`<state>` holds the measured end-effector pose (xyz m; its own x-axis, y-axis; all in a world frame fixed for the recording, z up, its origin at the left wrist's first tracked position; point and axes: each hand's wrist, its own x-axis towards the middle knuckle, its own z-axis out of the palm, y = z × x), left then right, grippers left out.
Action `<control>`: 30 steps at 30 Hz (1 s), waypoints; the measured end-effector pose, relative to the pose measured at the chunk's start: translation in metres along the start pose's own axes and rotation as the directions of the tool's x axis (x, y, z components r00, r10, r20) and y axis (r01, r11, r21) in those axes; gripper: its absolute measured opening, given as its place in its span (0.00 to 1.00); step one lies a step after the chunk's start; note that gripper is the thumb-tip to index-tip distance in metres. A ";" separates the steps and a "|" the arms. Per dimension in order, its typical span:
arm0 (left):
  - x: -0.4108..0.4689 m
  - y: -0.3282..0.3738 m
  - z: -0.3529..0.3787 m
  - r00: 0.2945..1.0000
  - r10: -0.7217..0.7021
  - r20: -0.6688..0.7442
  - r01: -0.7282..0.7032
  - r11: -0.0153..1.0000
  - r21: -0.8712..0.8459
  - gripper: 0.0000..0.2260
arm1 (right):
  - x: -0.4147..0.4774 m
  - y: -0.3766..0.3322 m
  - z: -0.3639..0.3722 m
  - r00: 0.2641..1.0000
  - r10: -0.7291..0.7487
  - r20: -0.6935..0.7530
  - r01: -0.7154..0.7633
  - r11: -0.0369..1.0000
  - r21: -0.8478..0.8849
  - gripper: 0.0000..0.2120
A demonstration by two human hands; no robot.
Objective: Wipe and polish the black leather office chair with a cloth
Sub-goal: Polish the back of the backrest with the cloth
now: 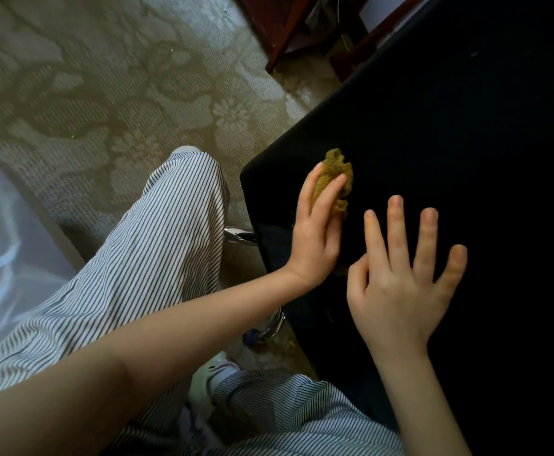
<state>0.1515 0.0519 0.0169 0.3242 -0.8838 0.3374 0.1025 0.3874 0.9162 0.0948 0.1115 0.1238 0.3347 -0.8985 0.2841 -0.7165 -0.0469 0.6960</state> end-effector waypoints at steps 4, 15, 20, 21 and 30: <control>-0.021 -0.038 -0.014 0.968 -0.241 -0.063 0.247 0.963 0.106 0.22 | 0.003 -0.002 0.007 0.999 -0.016 -0.041 0.014 0.998 -0.064 0.22; -0.037 -0.107 -0.038 0.577 -0.789 -0.212 0.812 0.582 0.044 0.22 | 0.008 -0.006 0.016 0.994 -0.034 -0.103 0.021 0.991 -0.129 0.21; -0.038 -0.098 -0.028 0.499 -0.813 -0.299 0.847 0.530 -0.029 0.20 | 0.007 -0.004 0.005 0.999 -0.051 -0.020 0.050 0.998 -0.042 0.21; -0.039 -0.093 -0.025 0.494 -0.815 -0.304 0.841 0.537 -0.072 0.20 | 0.007 -0.004 0.002 0.999 -0.054 -0.004 0.054 0.999 -0.008 0.21; -0.040 0.009 0.001 0.732 -0.669 -0.129 0.662 0.743 -0.094 0.20 | -0.016 0.005 -0.030 0.997 0.018 0.078 -0.027 0.993 0.118 0.23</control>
<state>0.1386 0.0907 0.0117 0.2905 -0.8722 -0.3935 0.3792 -0.2726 0.8843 0.1040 0.1393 0.1430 0.2732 -0.9303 0.2446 -0.7923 -0.0734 0.6058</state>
